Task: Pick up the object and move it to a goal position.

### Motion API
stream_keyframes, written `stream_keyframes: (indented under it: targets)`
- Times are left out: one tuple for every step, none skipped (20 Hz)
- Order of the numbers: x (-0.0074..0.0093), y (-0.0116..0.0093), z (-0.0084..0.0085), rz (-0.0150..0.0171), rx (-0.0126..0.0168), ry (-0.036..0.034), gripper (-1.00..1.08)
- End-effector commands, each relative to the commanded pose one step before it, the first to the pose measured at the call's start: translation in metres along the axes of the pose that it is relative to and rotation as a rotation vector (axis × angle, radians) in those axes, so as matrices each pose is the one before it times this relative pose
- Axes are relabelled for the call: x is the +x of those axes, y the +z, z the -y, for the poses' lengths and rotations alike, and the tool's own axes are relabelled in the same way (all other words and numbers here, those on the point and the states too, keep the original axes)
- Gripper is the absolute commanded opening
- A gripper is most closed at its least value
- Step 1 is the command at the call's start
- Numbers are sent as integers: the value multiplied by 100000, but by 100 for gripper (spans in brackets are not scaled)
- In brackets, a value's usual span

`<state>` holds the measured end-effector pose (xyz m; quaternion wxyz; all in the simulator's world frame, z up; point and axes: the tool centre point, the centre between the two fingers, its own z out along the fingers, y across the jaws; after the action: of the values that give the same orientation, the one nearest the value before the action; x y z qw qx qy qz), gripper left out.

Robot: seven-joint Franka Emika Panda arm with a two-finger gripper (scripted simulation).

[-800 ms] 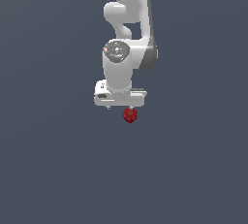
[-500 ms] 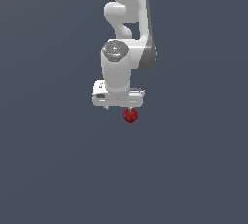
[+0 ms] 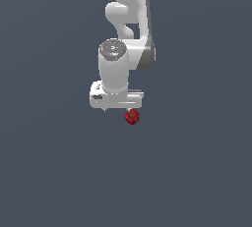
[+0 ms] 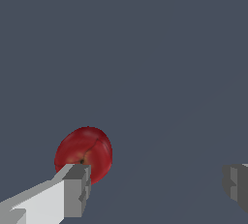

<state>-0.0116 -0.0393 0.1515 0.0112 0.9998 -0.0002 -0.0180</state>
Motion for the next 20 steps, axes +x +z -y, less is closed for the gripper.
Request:
stream_keyframes:
  targets:
    - [-120,308,380,-161,39,-1813,100]
    - [-78,195,240,-129,36,-1172,100]
    - [-95,232,295,-145,53,-1385,100]
    - [-109,266,344,-164,66,-1592,100]
    - [-121,297,386,-189,73,-1795,100]
    - [-132,326,429,-217,78,-2005,100]
    - [-144,356,476,-244,88,-2216,100]
    - [-156,387,527,-268,102,-2429,100]
    - [-167,415,580,-295,116,-2647,100]
    - [-167,417,595,-306,122,-2700,100]
    - [-149,379,553,-286,116,-2490,100]
    - [-133,342,509,-265,109,-2275,100]
    - [-117,305,464,-243,101,-2061,100]
    - [-102,270,418,-220,93,-1845,100]
    - [-88,236,370,-196,83,-1628,100]
    - [-74,203,324,-172,73,-1413,100]
    - [-62,170,274,-146,63,-1193,100]
    - [-49,138,225,-121,52,-978,100]
    - [-38,107,176,-94,41,-760,100]
    - [-27,76,126,-68,29,-543,100]
